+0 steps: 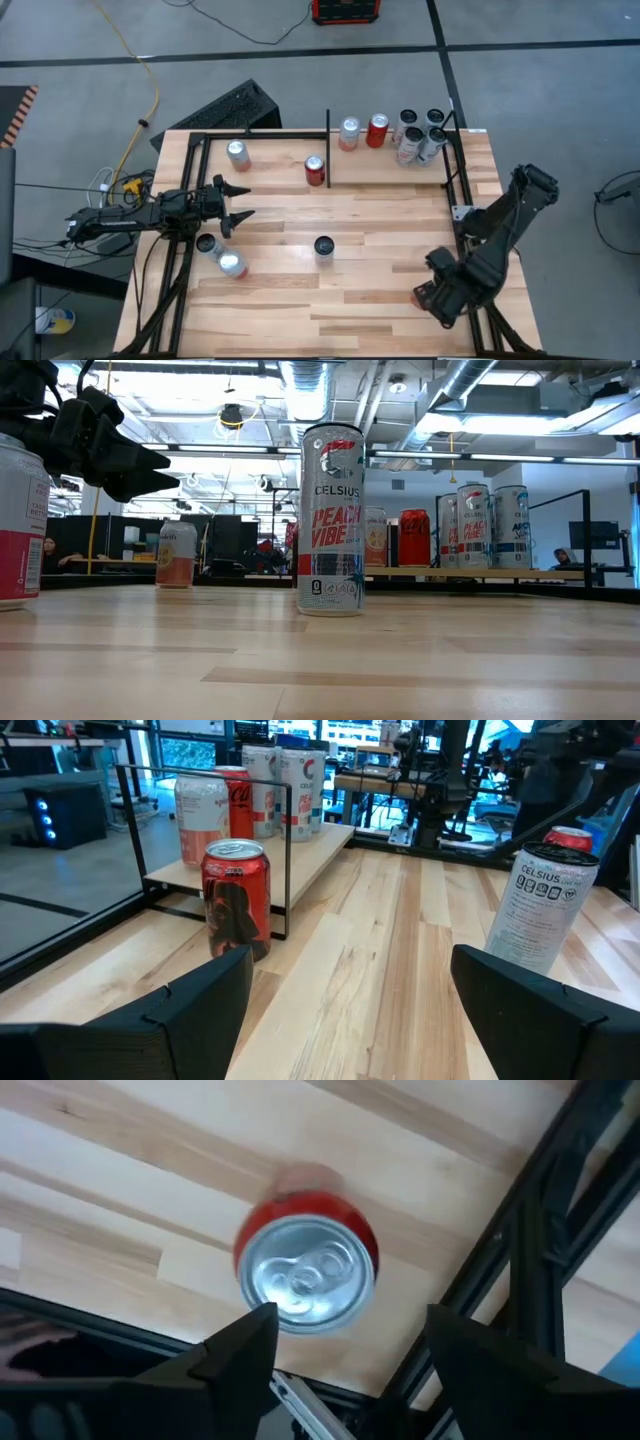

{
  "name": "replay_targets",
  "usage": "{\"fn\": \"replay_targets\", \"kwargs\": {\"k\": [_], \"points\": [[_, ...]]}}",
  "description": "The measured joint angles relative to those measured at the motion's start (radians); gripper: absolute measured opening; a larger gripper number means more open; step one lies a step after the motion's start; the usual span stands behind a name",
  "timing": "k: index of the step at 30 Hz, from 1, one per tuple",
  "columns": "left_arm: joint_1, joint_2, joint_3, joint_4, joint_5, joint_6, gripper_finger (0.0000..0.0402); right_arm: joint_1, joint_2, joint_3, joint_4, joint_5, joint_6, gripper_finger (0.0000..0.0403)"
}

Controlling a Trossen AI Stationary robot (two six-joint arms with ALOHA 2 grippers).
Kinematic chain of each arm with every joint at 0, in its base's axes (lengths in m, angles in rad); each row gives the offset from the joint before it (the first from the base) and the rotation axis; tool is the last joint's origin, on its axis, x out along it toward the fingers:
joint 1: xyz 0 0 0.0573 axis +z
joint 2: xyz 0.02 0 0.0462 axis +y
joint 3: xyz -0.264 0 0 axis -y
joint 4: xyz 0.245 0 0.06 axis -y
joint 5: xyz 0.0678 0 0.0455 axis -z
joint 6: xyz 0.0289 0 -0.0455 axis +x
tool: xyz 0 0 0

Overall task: Place canned beverage on shelf
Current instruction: Put the red soda can on the shelf

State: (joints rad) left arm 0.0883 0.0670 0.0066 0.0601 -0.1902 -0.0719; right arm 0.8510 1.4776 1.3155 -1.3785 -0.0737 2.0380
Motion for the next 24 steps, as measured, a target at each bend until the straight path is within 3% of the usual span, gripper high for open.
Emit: {"fn": "replay_targets", "kwargs": {"k": [11,24], "points": [[0.0,0.0,0.0,0.0,0.0,0.0,0.0327,0.011,0.0,0.0,0.015,0.061,0.011,0.0372],[0.0,0.0,0.0,0.0,0.0,0.0,0.0327,0.011,-0.001,-0.097,0.182,0.079,0.007,0.0377]]}}
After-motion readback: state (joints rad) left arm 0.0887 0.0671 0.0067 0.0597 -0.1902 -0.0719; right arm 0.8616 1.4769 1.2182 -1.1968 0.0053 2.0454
